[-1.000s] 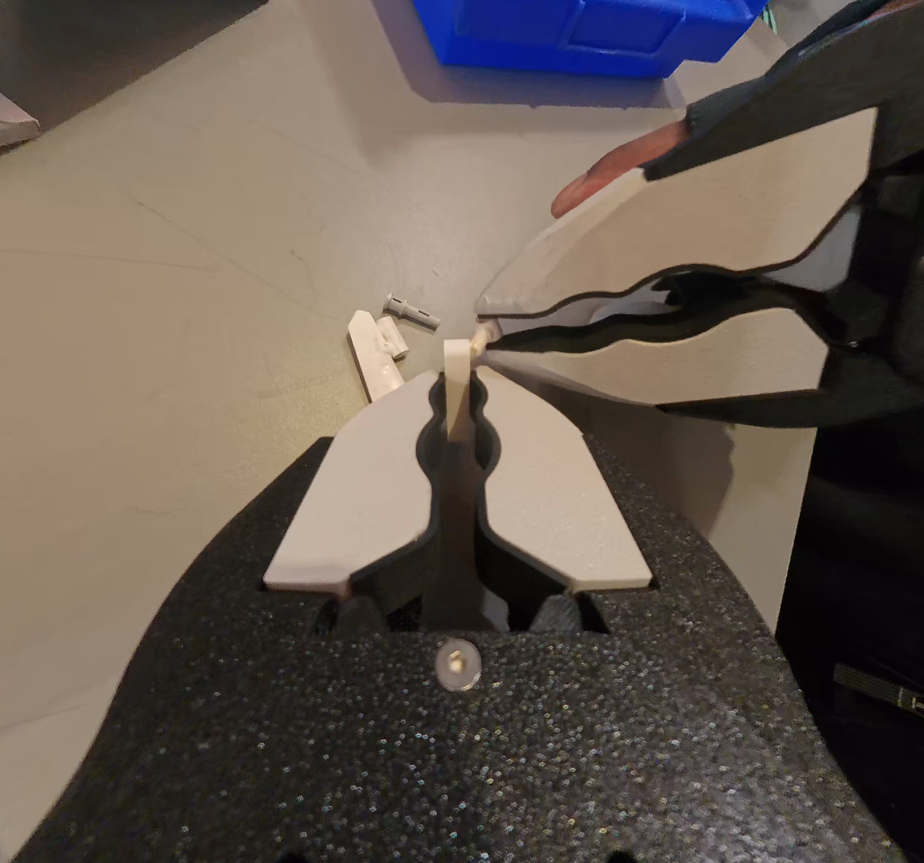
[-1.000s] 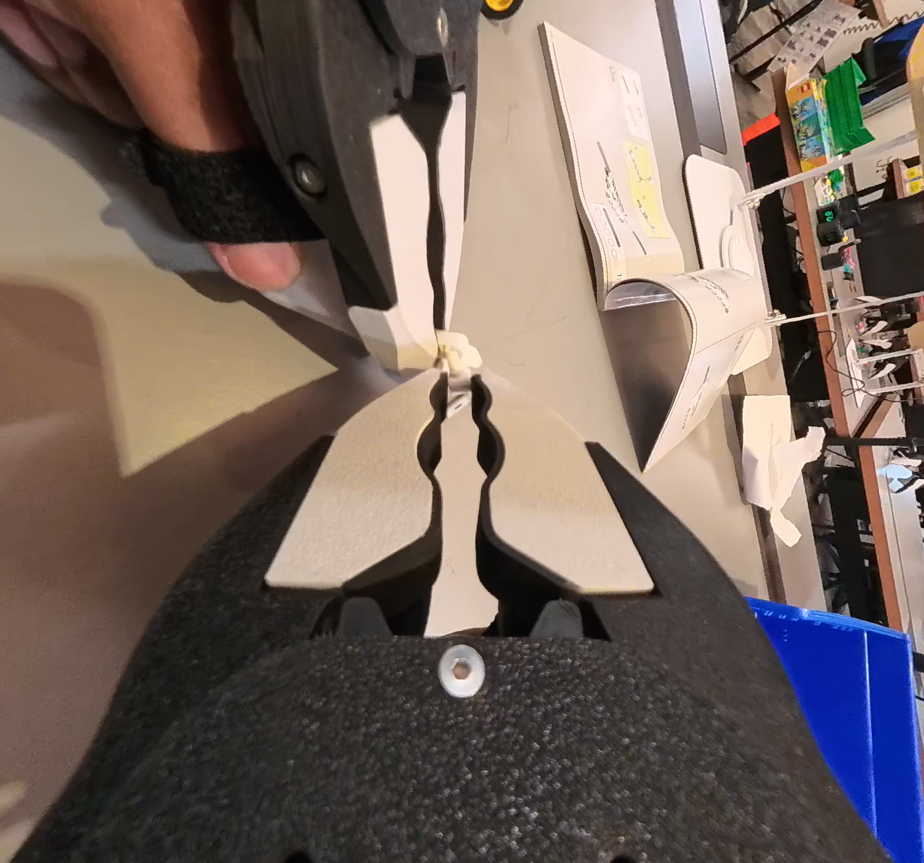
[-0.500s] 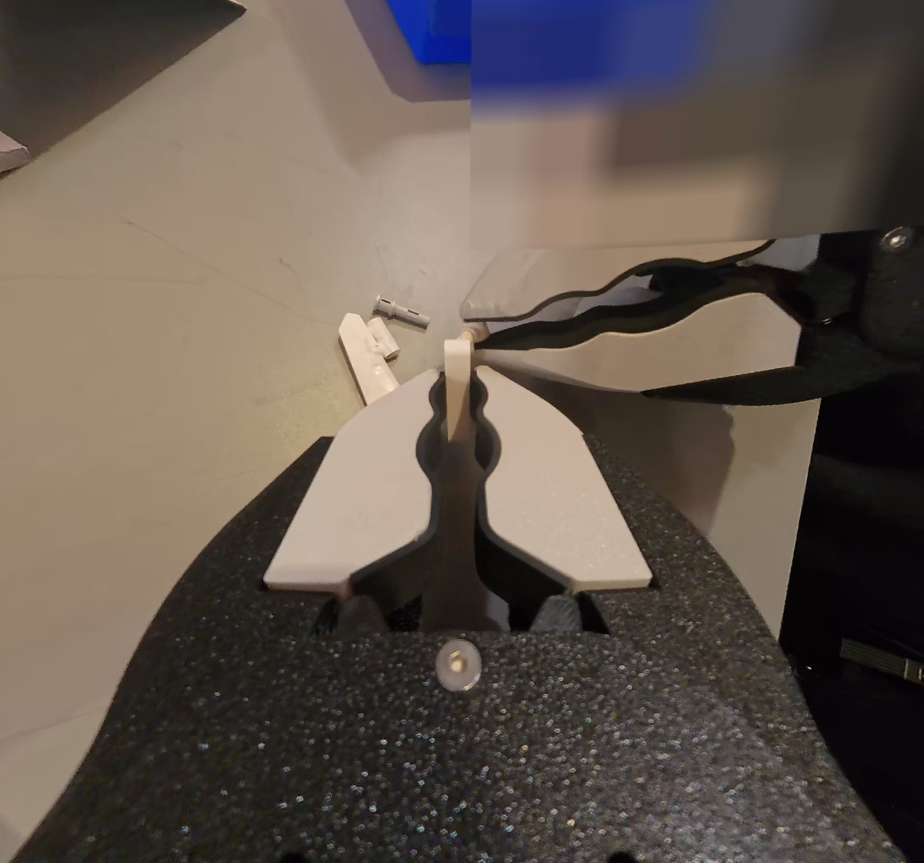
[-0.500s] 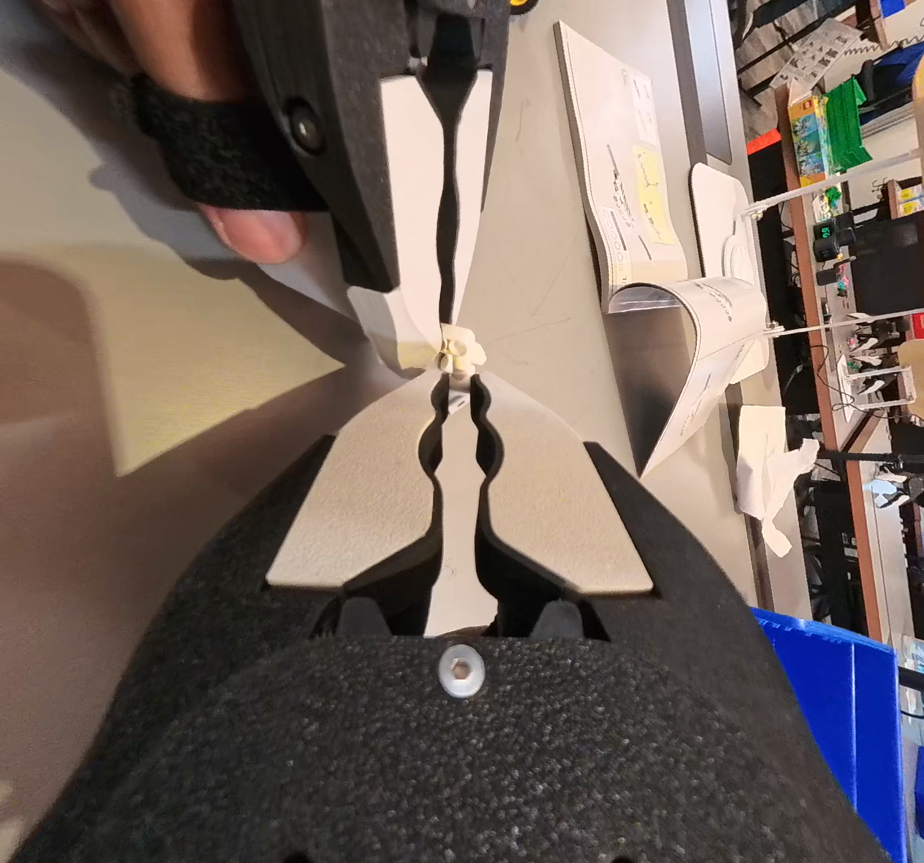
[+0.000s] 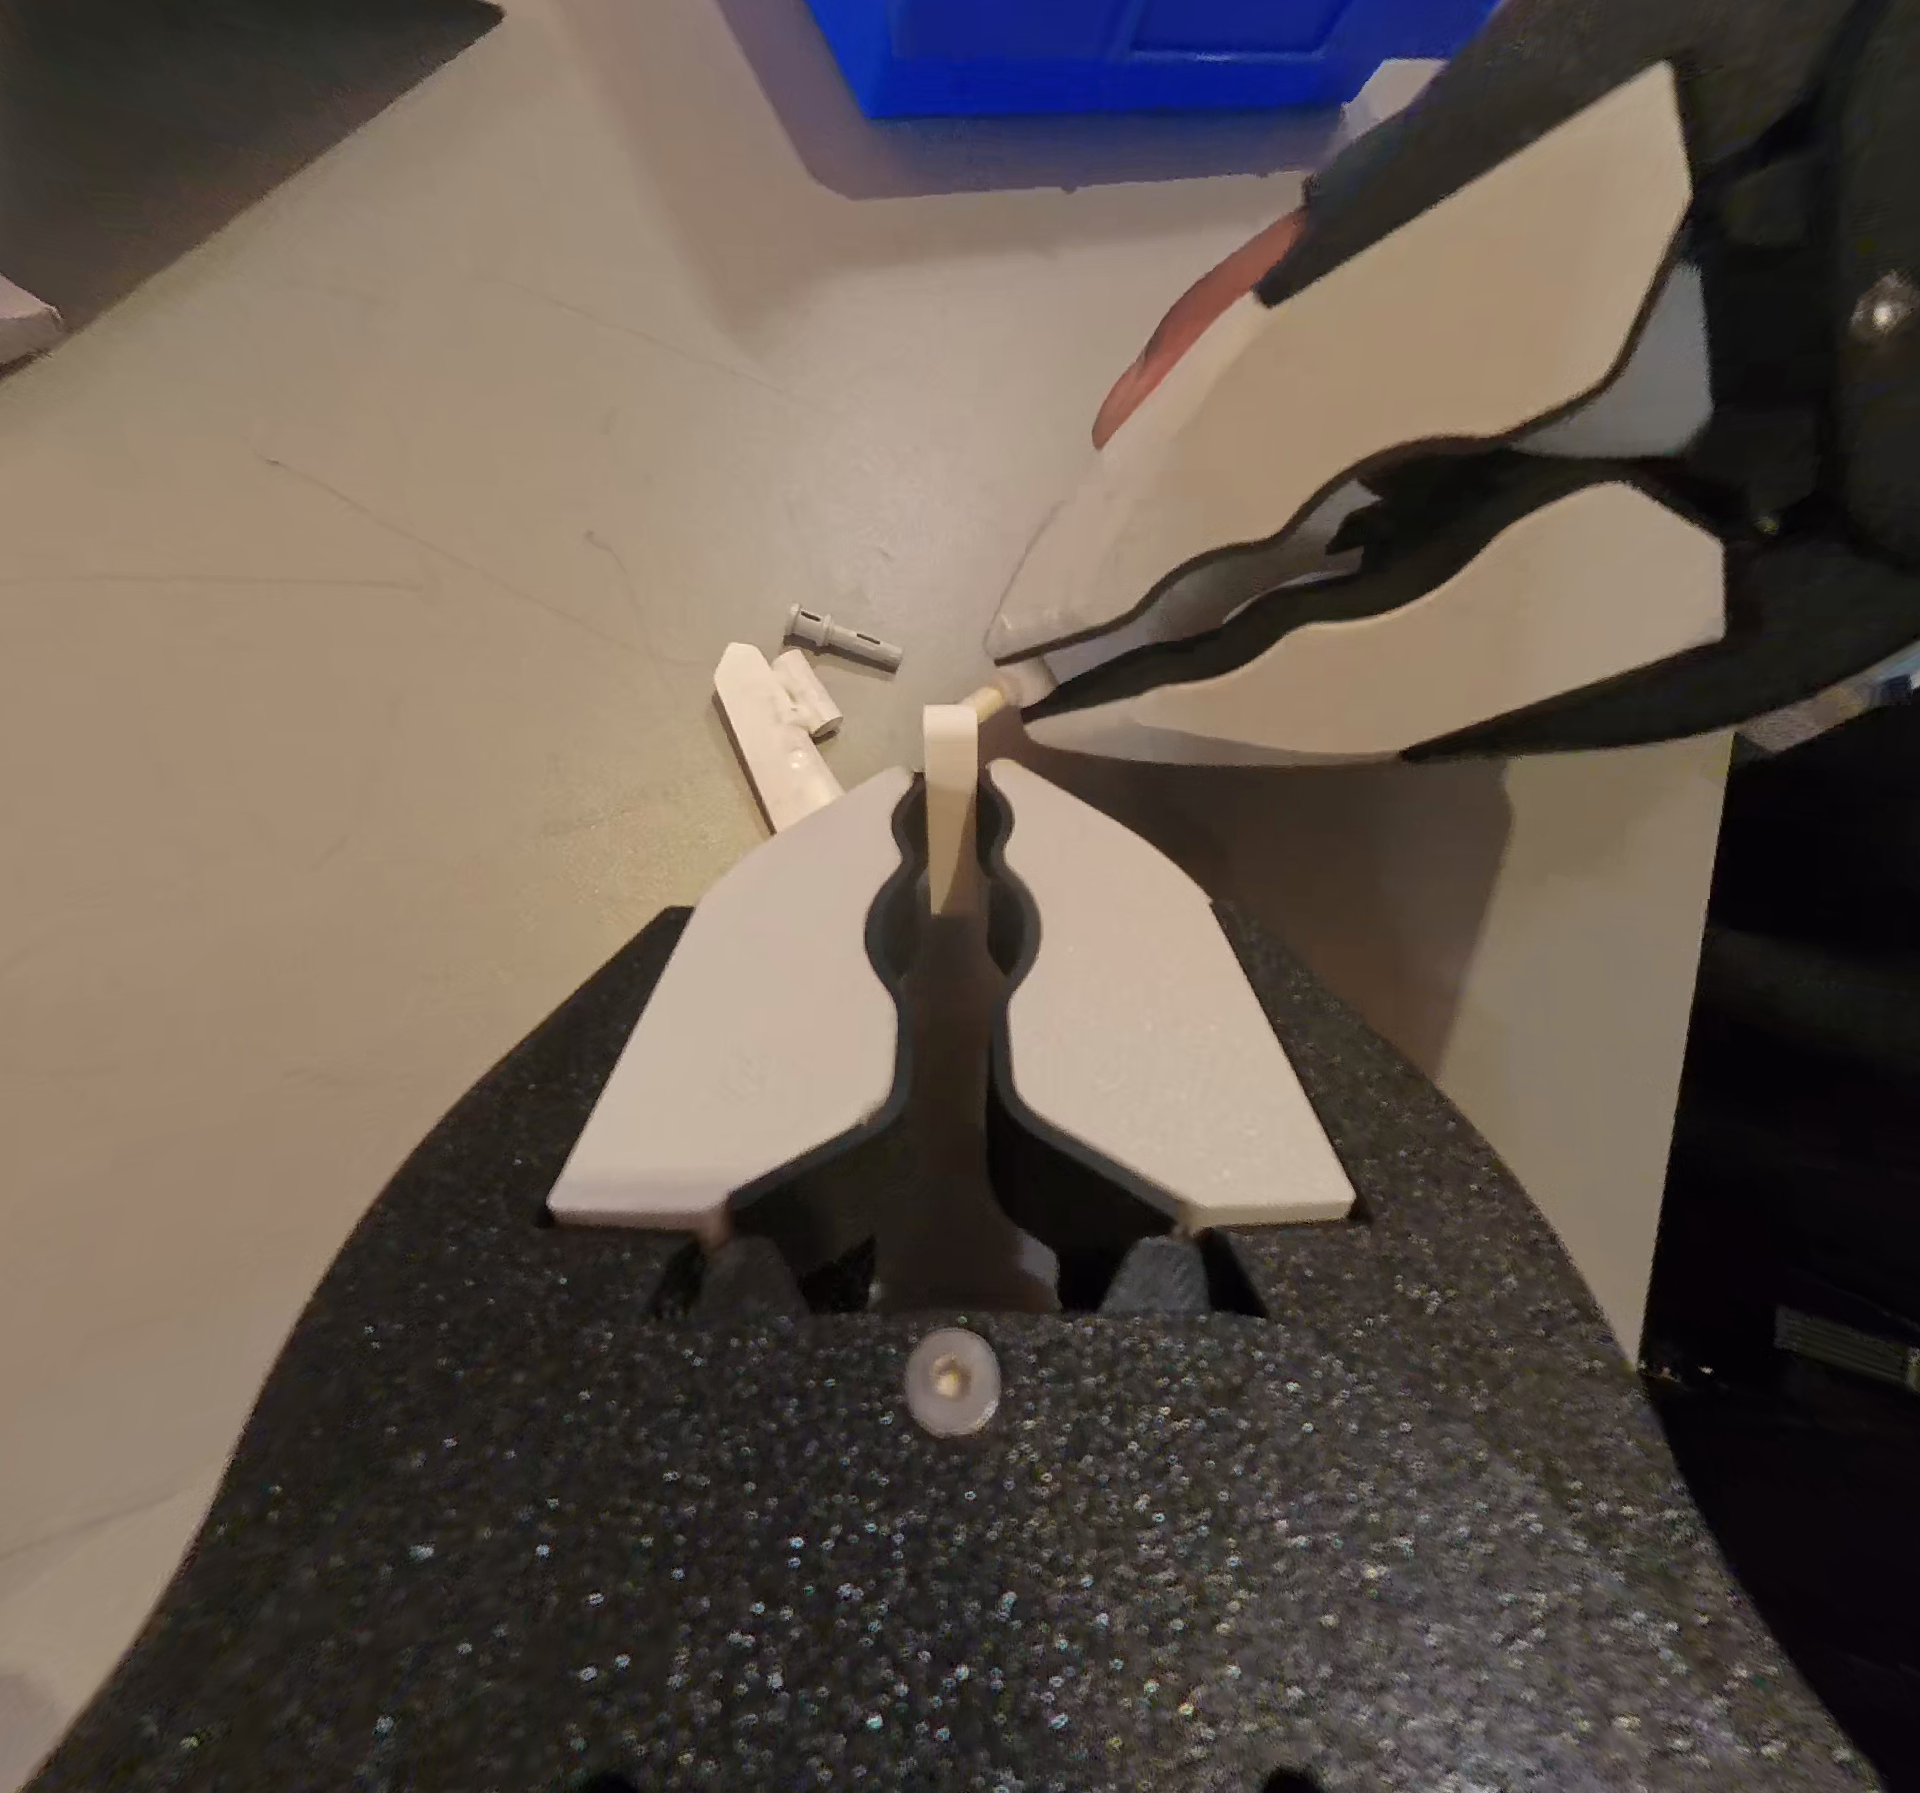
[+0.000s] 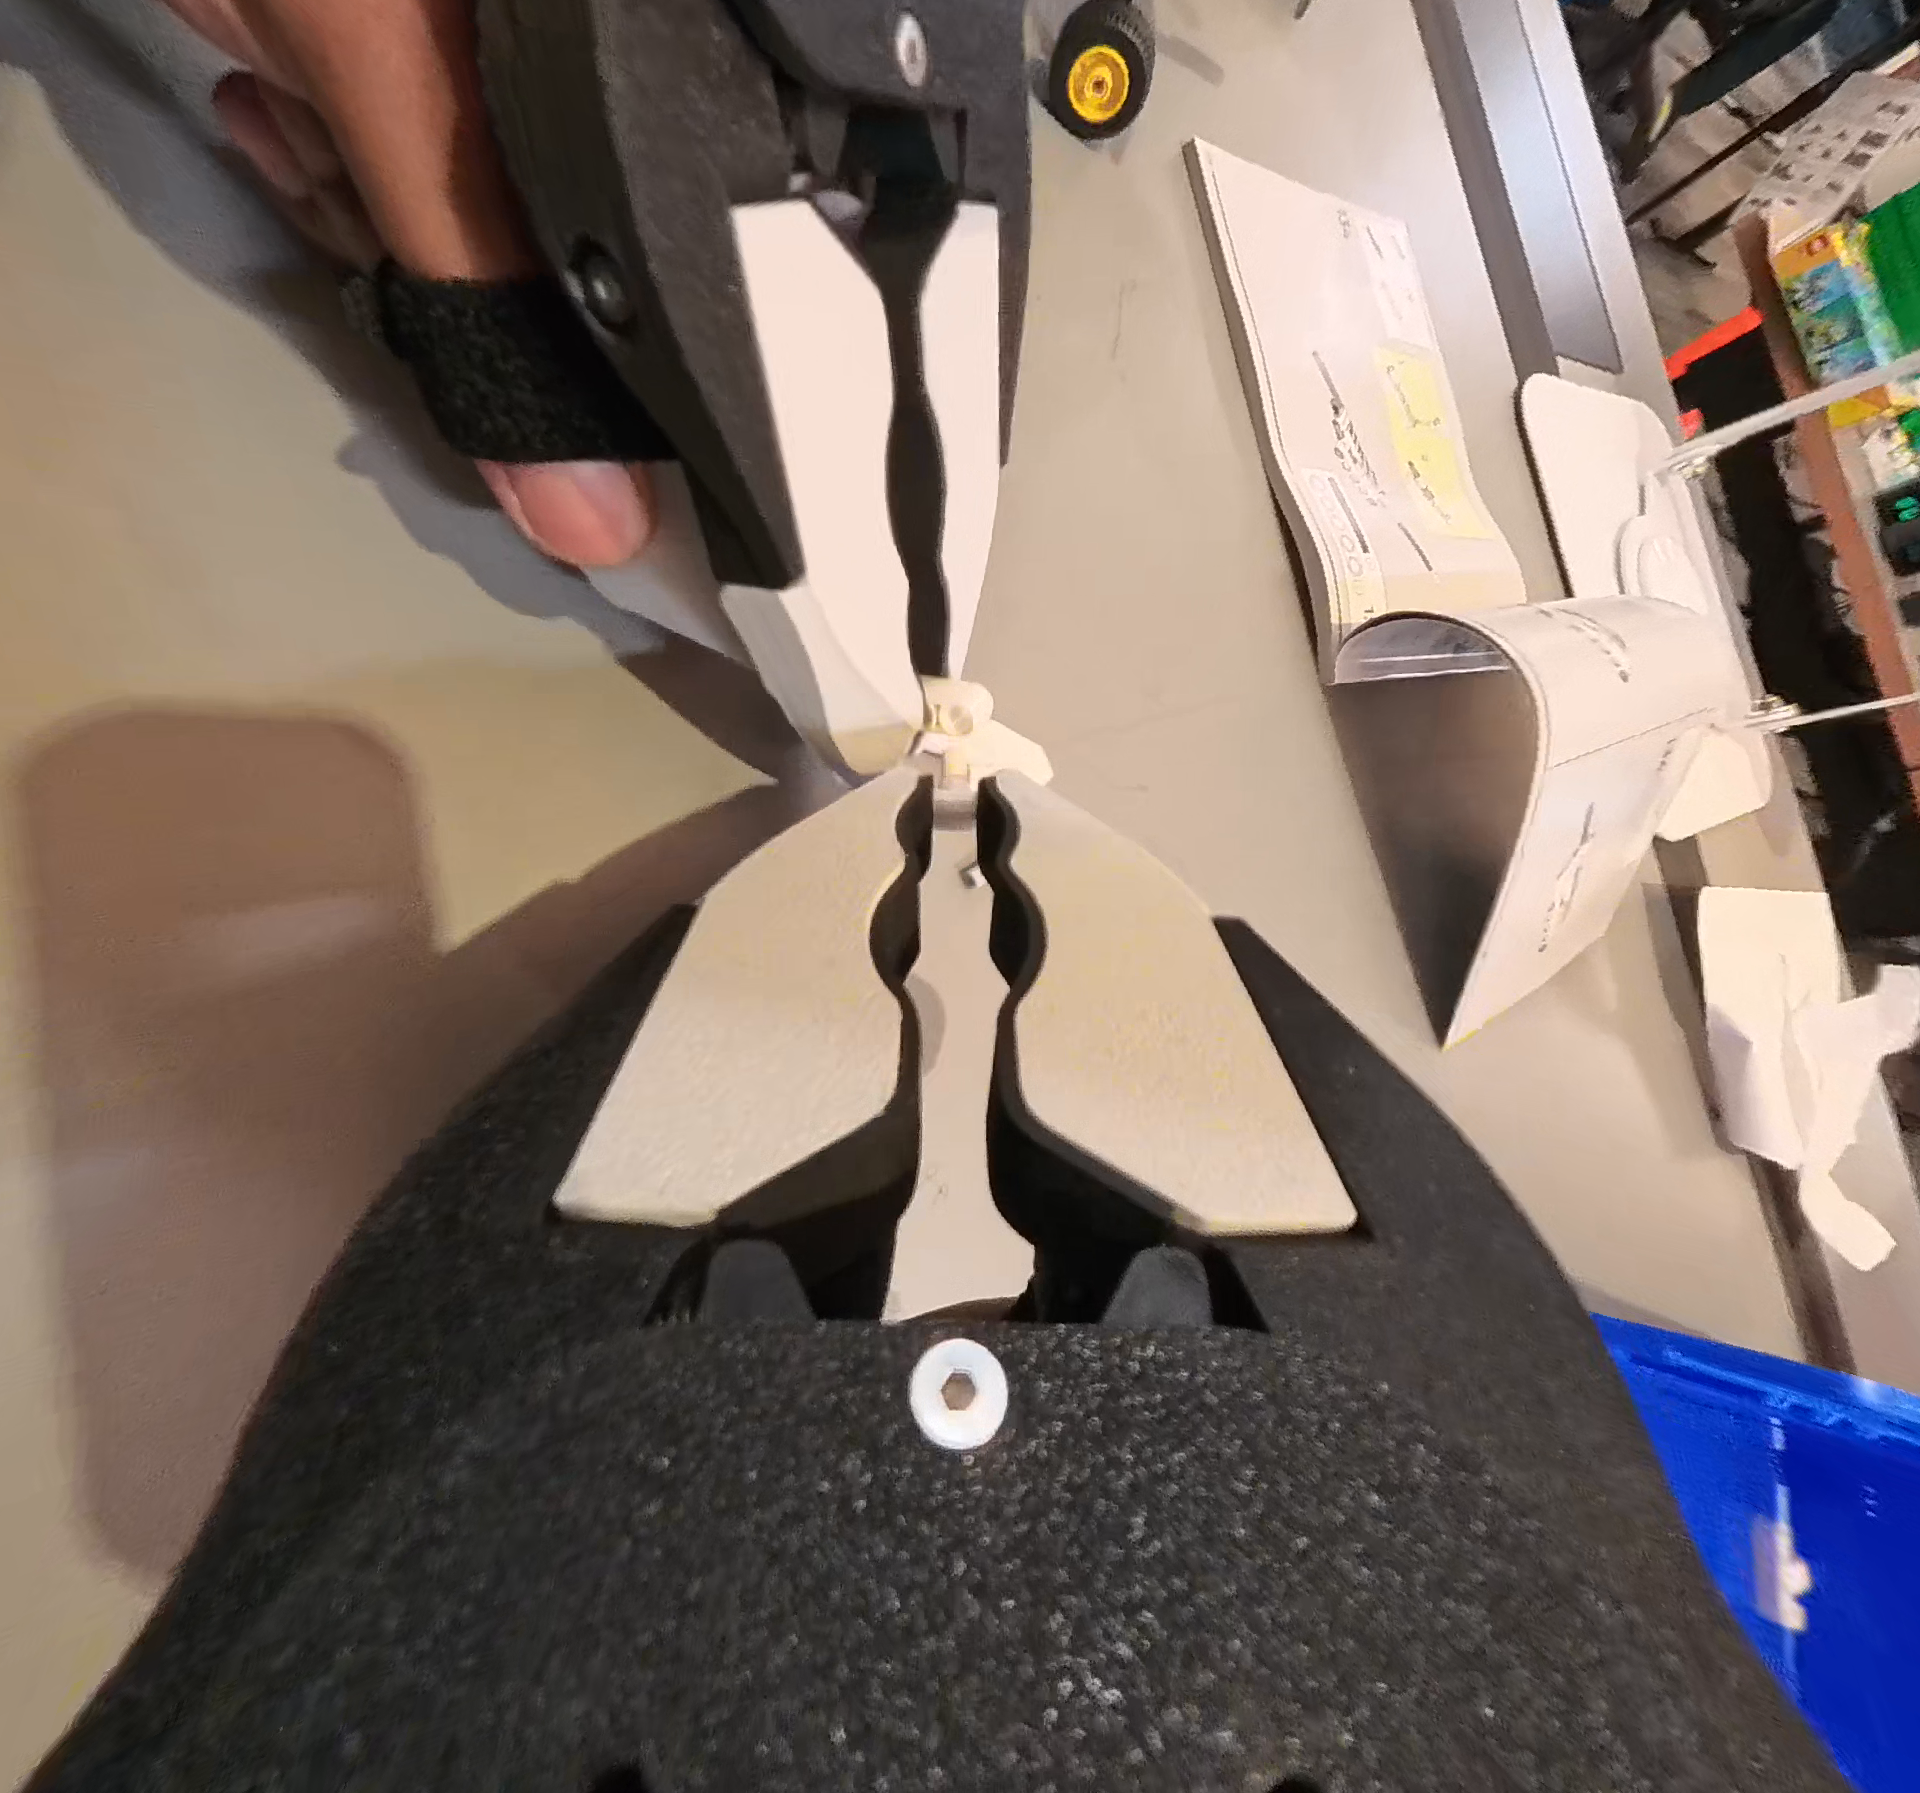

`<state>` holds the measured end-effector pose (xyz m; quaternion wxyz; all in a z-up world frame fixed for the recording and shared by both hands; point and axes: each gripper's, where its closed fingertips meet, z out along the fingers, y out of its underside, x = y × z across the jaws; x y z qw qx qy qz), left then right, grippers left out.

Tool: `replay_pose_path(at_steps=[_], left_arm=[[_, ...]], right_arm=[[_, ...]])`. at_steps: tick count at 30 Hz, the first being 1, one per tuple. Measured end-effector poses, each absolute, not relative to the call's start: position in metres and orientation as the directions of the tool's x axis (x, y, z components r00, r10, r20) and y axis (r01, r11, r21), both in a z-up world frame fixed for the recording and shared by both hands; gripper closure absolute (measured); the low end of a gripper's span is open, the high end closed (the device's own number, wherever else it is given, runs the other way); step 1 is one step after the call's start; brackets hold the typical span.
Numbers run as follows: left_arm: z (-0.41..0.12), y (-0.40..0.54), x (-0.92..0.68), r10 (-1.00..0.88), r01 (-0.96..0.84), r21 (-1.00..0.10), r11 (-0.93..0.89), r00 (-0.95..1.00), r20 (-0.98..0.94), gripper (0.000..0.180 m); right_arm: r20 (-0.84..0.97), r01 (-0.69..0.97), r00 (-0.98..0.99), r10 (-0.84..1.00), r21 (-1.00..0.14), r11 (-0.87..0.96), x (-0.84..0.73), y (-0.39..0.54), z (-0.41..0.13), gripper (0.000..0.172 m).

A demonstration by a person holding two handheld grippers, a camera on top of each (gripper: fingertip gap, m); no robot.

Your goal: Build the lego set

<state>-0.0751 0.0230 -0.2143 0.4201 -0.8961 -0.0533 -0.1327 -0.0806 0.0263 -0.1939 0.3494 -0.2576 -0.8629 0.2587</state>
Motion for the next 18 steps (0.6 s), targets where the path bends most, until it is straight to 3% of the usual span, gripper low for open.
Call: replay_pose_path(at_steps=[7,18], left_arm=[[-0.213,0.023,-0.076,-0.083,0.061,-0.779,-0.624,0.986,0.143,0.172],[-0.227,0.019,-0.065,-0.162,-0.058,-0.722,-0.689,0.984,0.075,0.172]], right_arm=[[0.208,0.39,-0.649,0.732,-0.735,0.555,-0.078,0.028,-0.194,0.164],[0.129,0.368,-0.712,0.69,-0.769,0.523,-0.07,0.019,-0.189,0.164]])
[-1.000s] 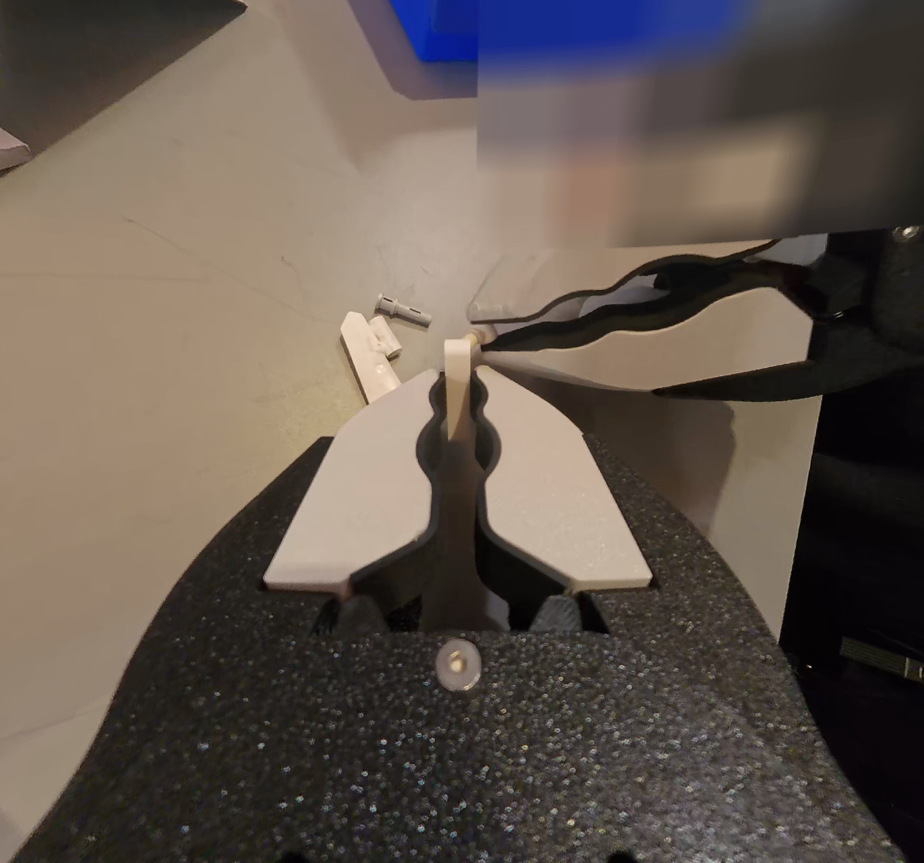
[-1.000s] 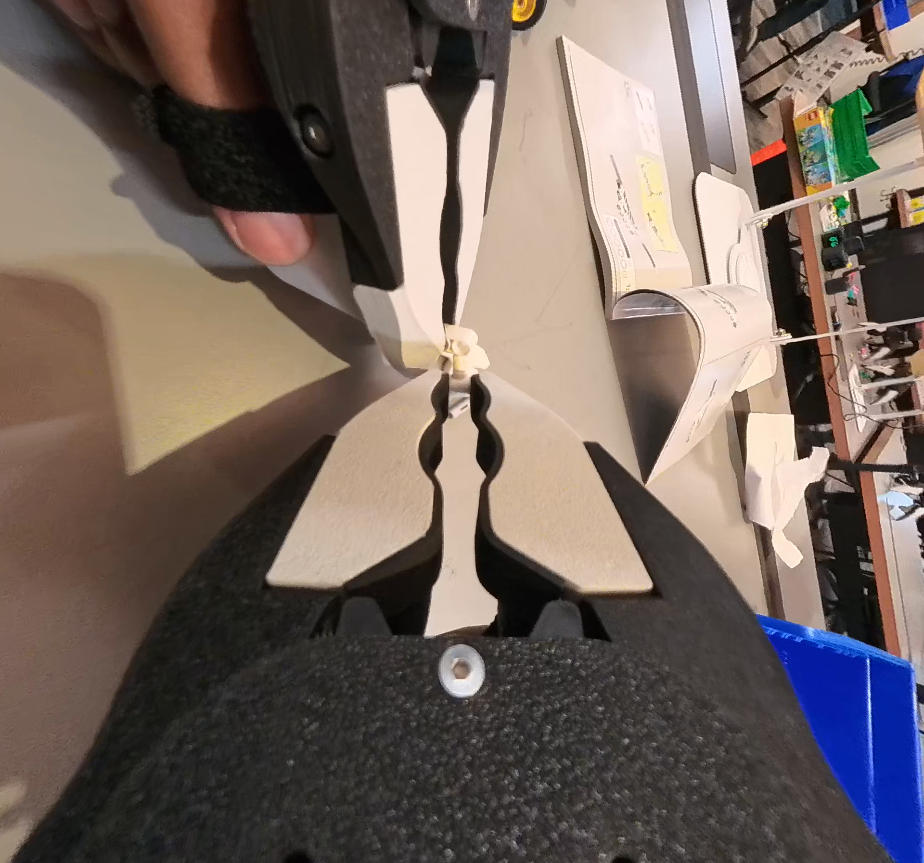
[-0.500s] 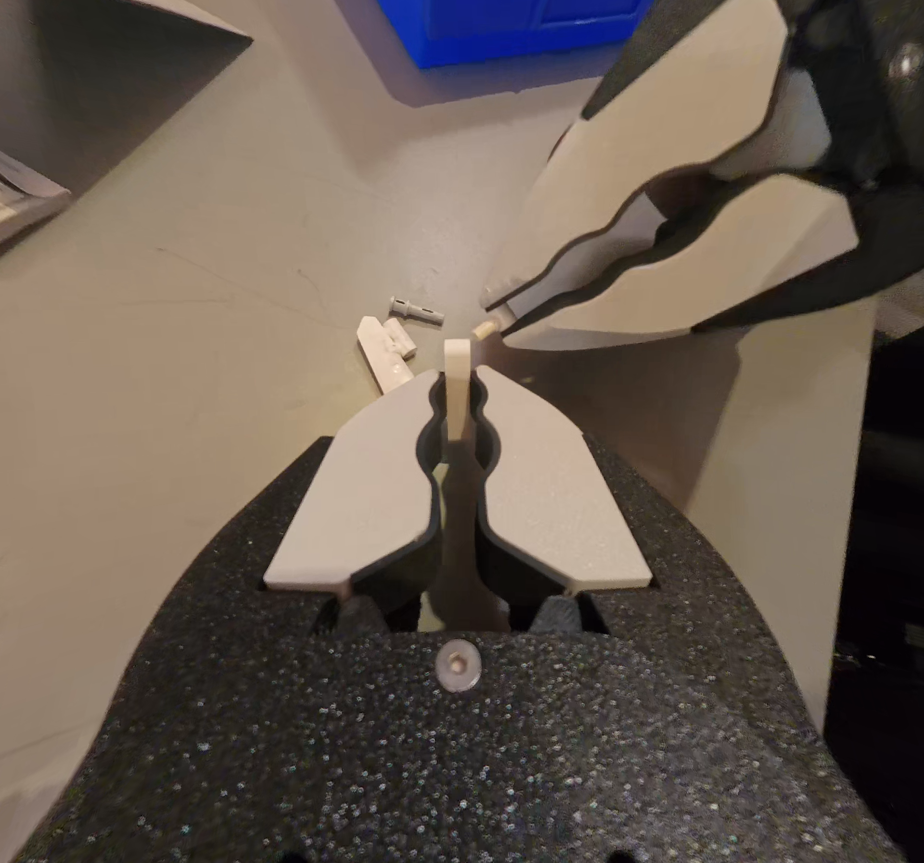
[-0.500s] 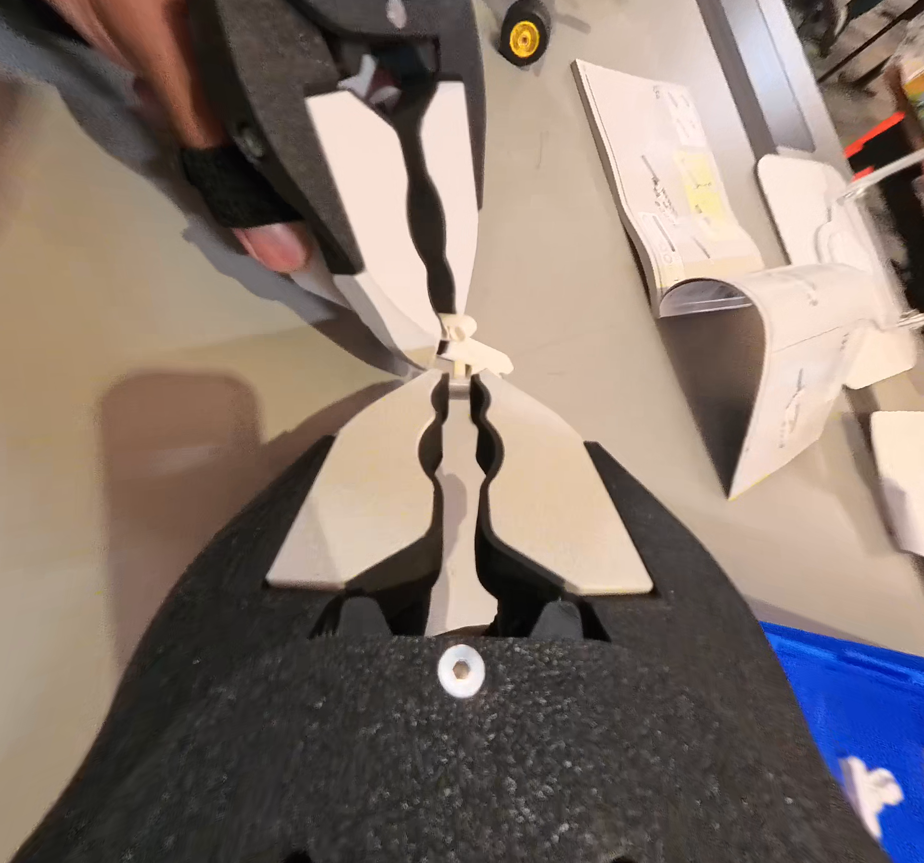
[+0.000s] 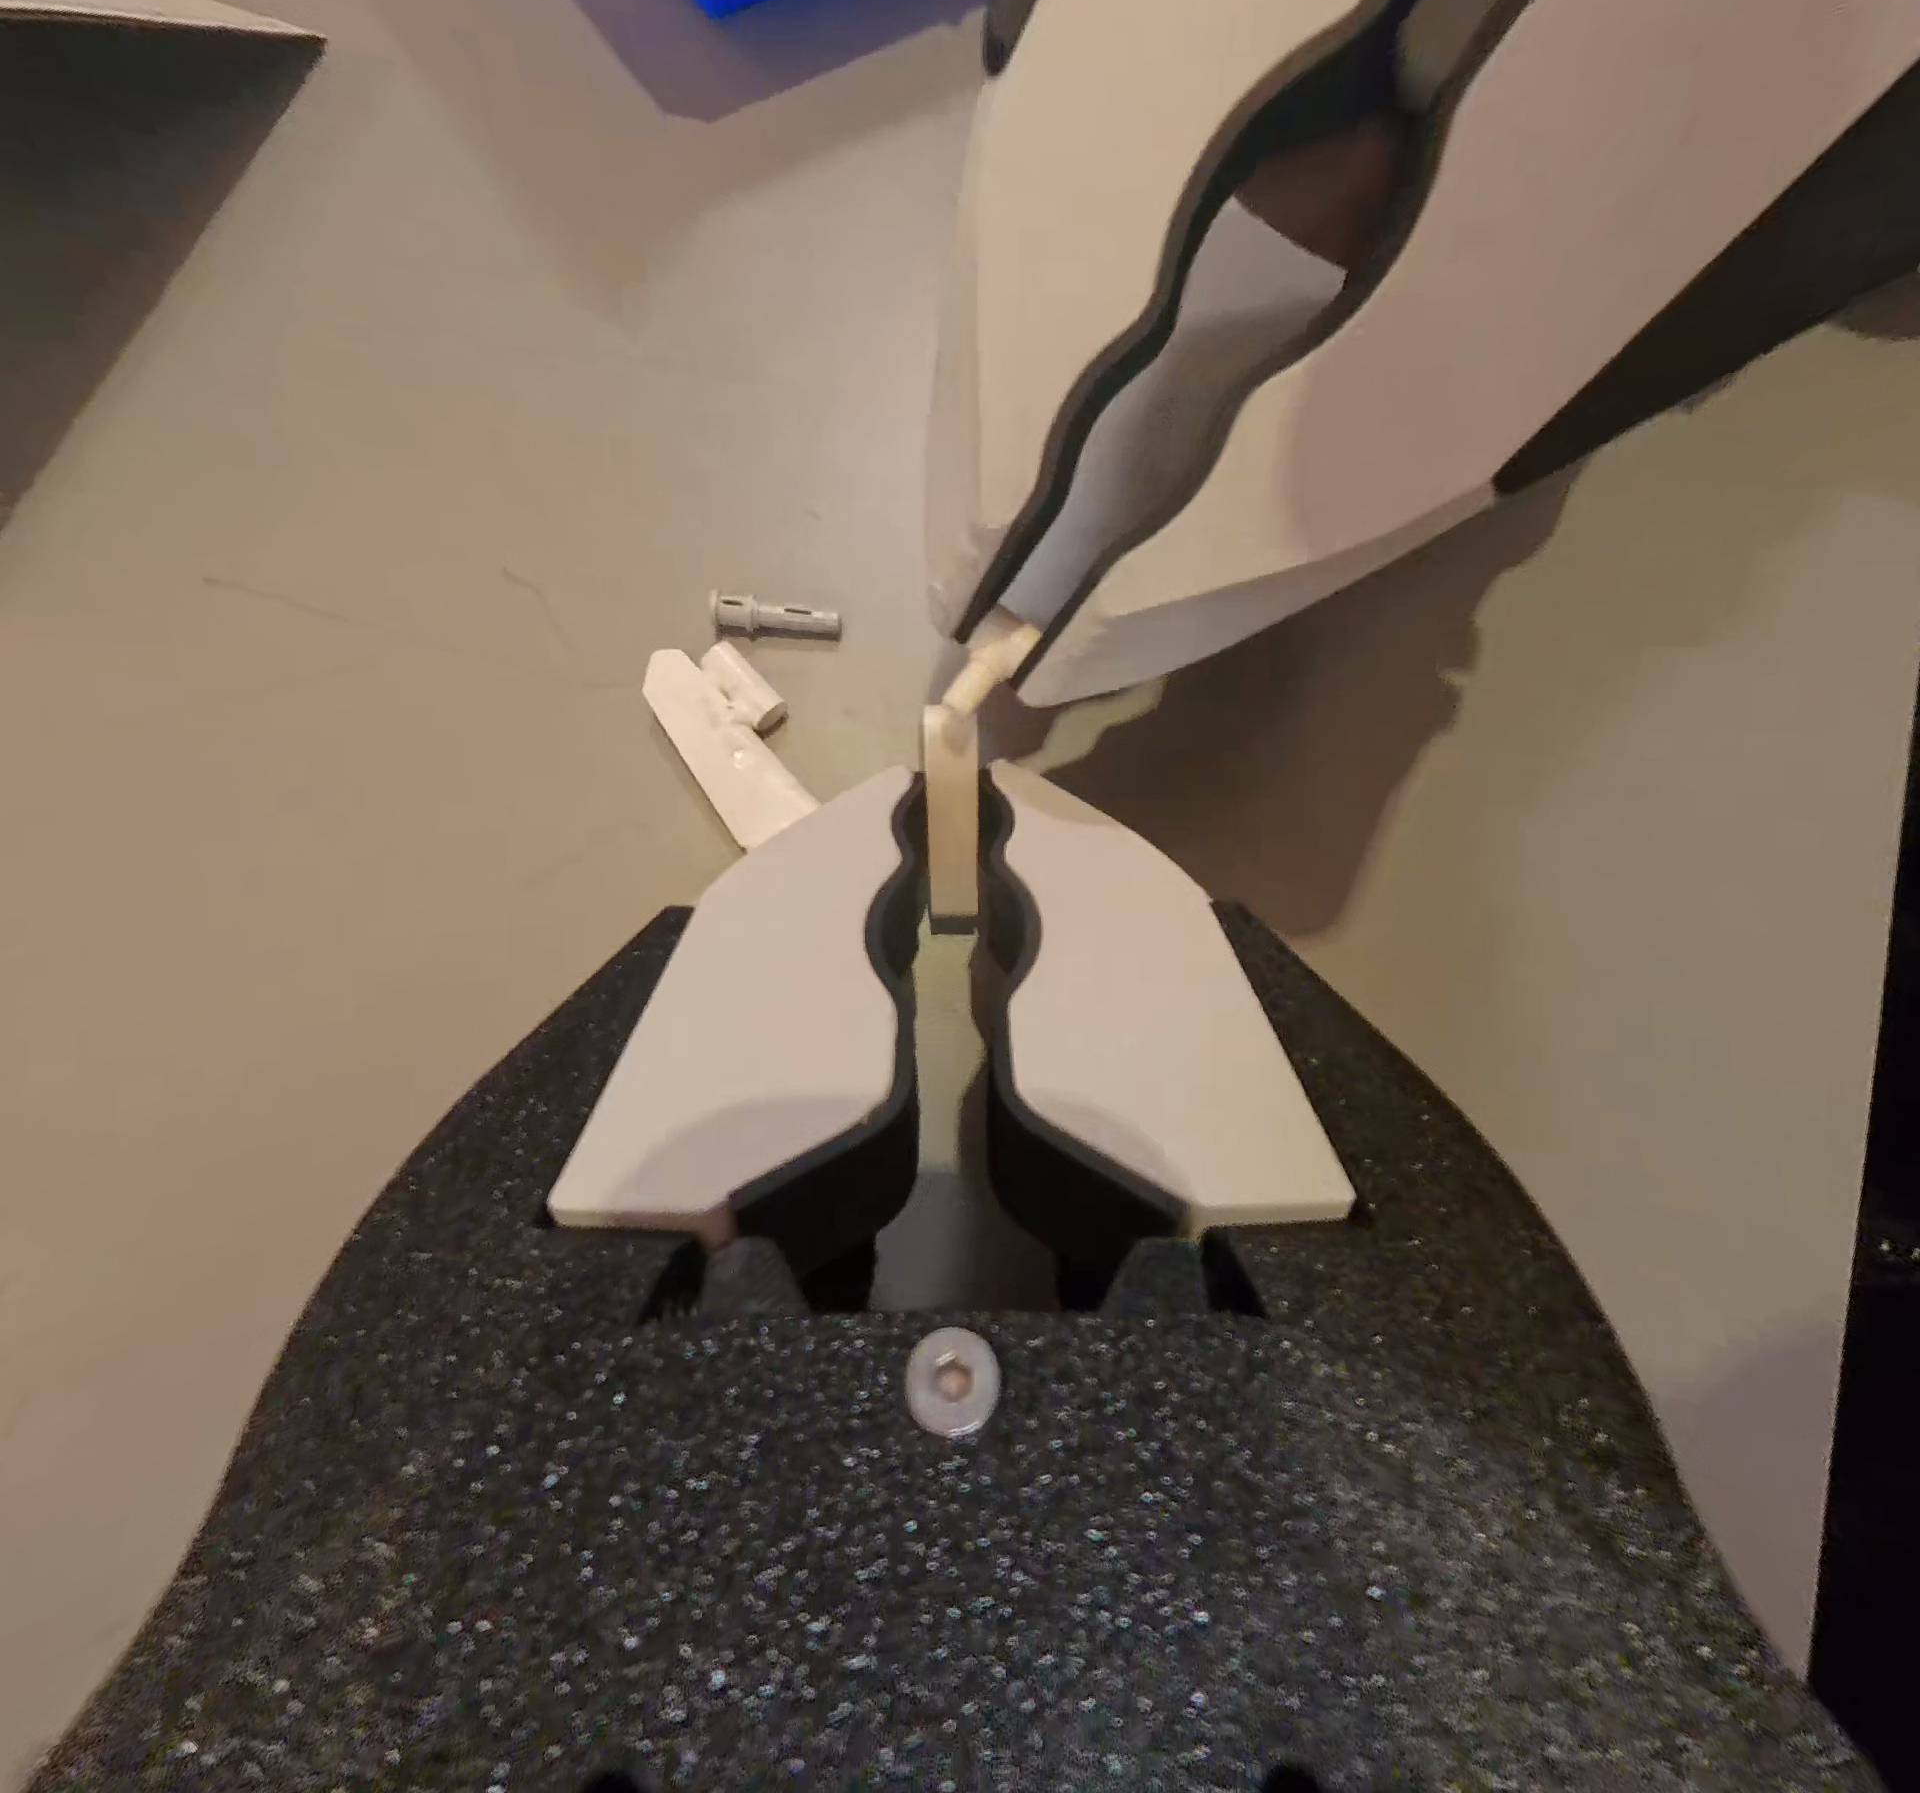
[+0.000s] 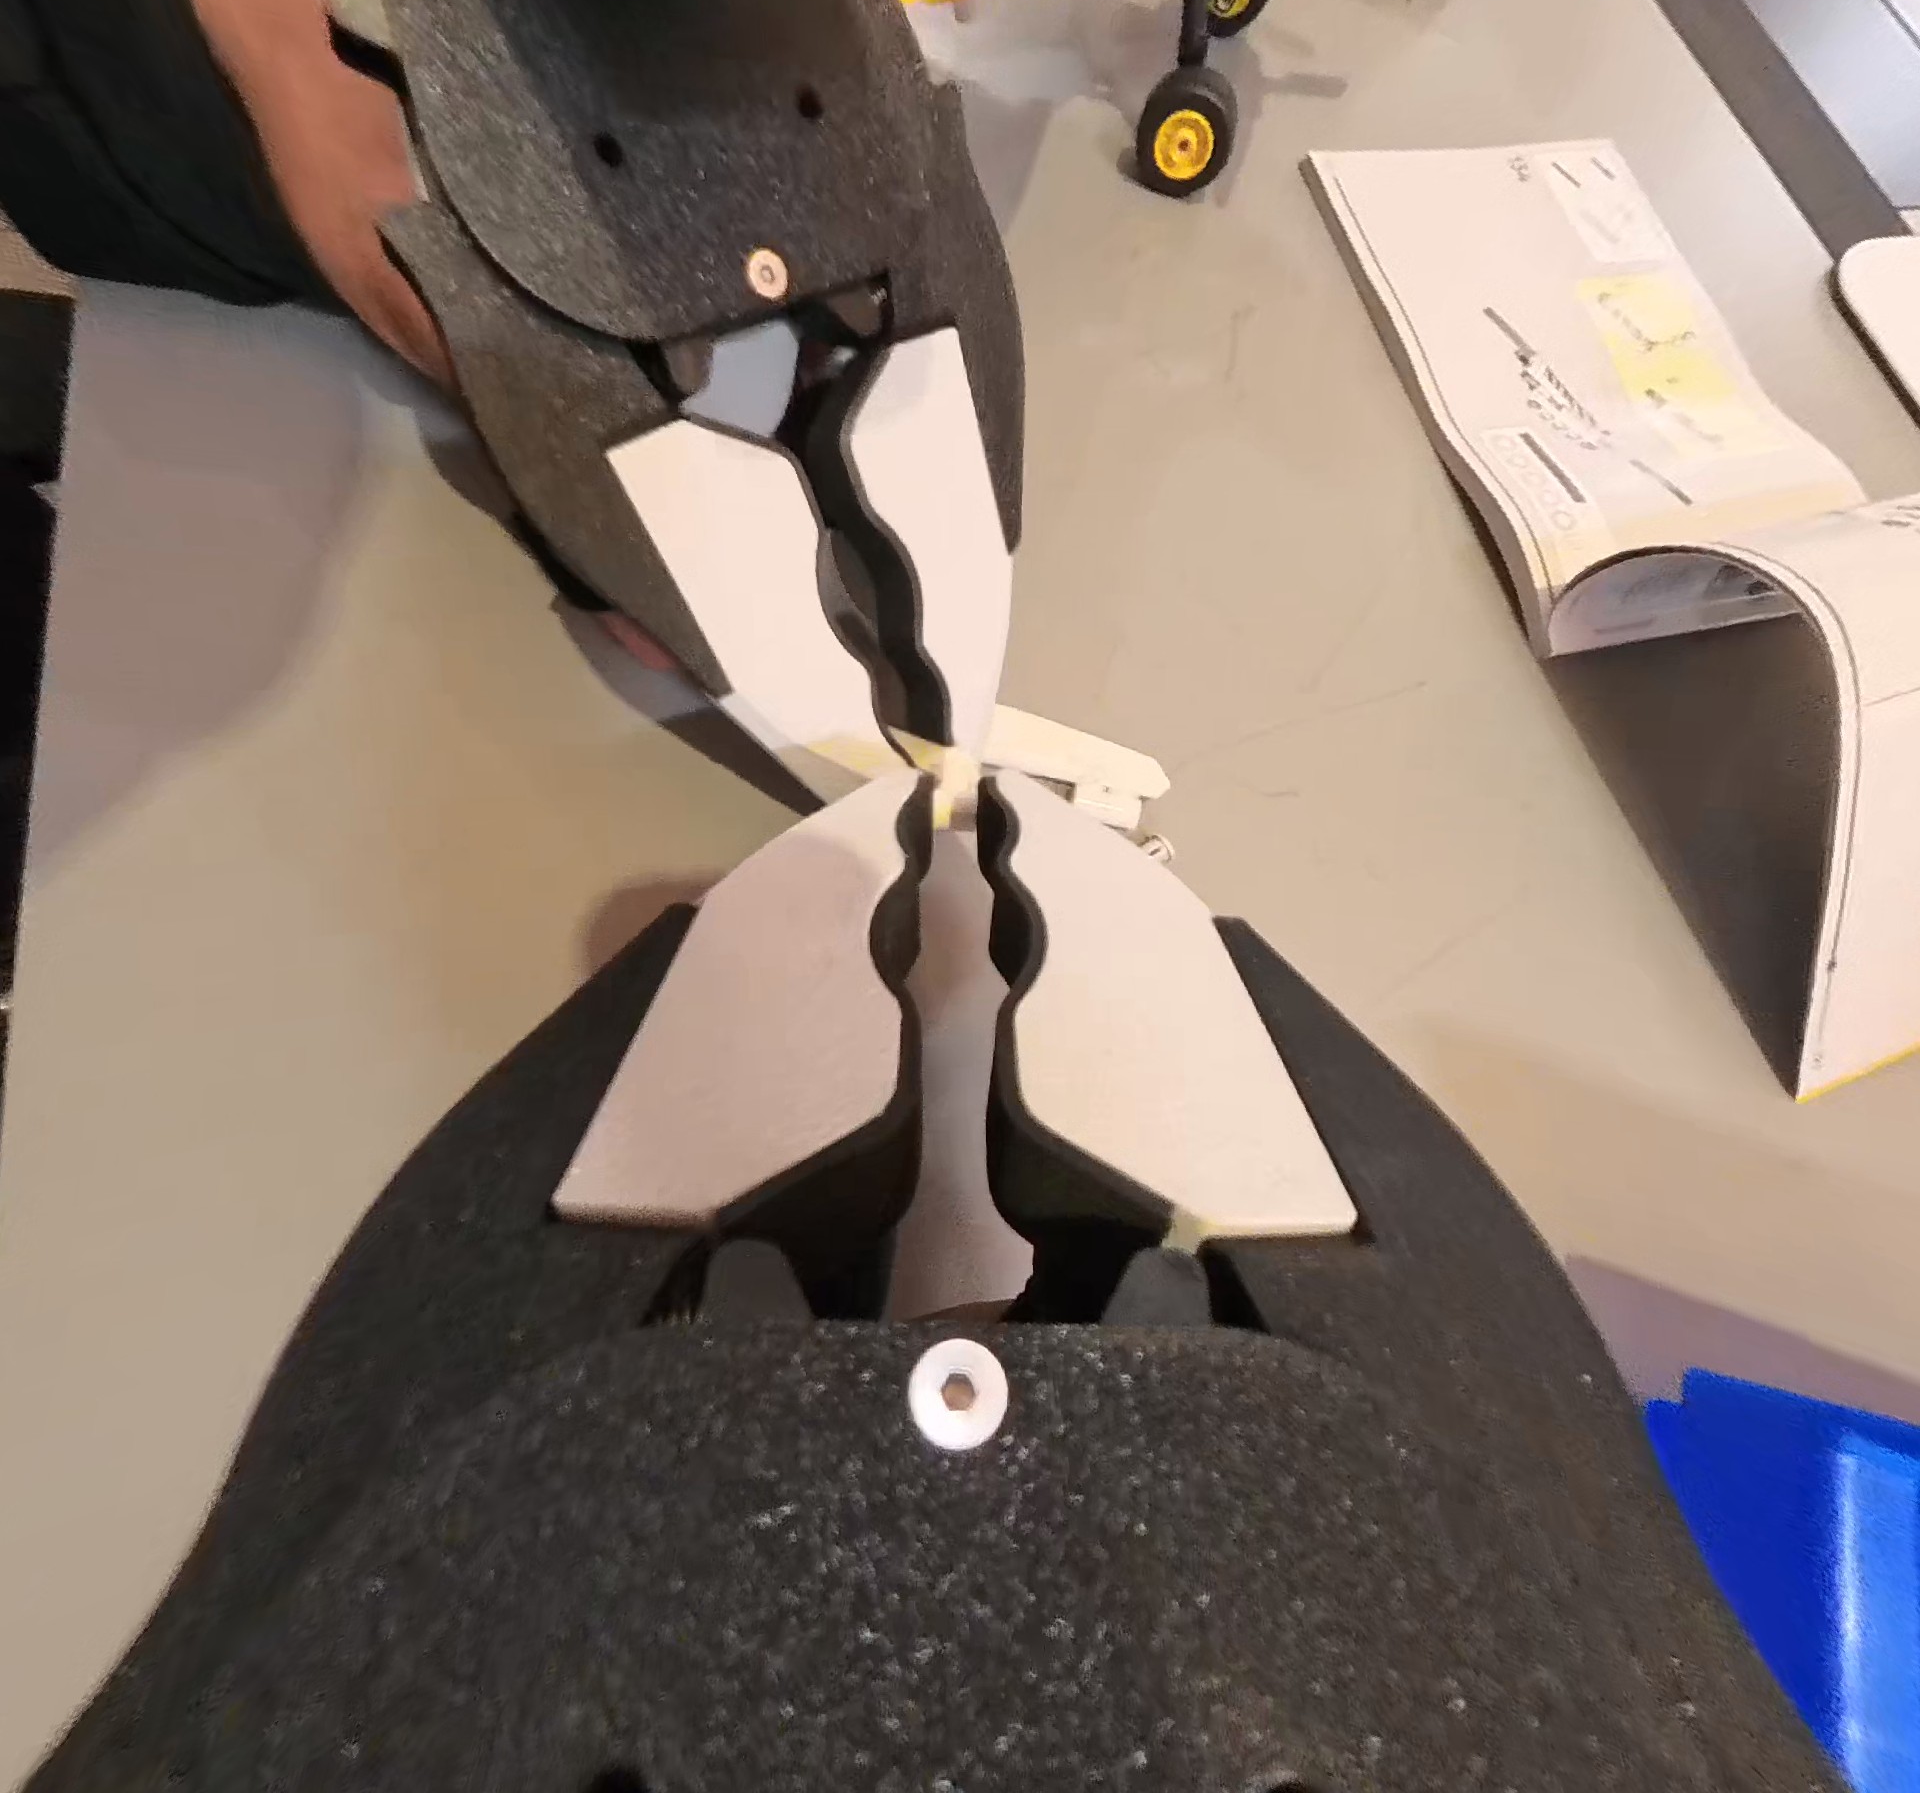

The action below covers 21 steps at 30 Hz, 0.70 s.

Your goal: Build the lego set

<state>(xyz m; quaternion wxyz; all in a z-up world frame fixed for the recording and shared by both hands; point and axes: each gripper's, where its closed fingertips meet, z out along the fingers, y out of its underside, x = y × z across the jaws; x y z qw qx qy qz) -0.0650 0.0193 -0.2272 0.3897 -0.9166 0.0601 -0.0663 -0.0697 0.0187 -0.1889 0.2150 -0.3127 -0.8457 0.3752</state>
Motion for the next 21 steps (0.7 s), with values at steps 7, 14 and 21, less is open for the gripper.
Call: replay_pose_path(at_steps=[7,14,21], left_arm=[[-0.233,0.014,-0.056,-0.254,-0.182,-0.677,-0.713,0.967,0.007,0.172],[-0.233,0.012,-0.052,-0.292,-0.211,-0.667,-0.715,0.956,0.011,0.173],[-0.233,0.012,-0.052,-0.311,-0.233,-0.683,-0.693,0.95,-0.009,0.172]], right_arm=[[0.104,0.374,-0.777,0.621,-0.718,0.587,-0.06,0.014,-0.202,0.164],[0.074,0.386,-0.802,0.592,-0.692,0.61,-0.057,0.011,-0.21,0.164],[0.05,0.364,-0.825,0.563,-0.715,0.597,-0.055,0.009,-0.21,0.164]])
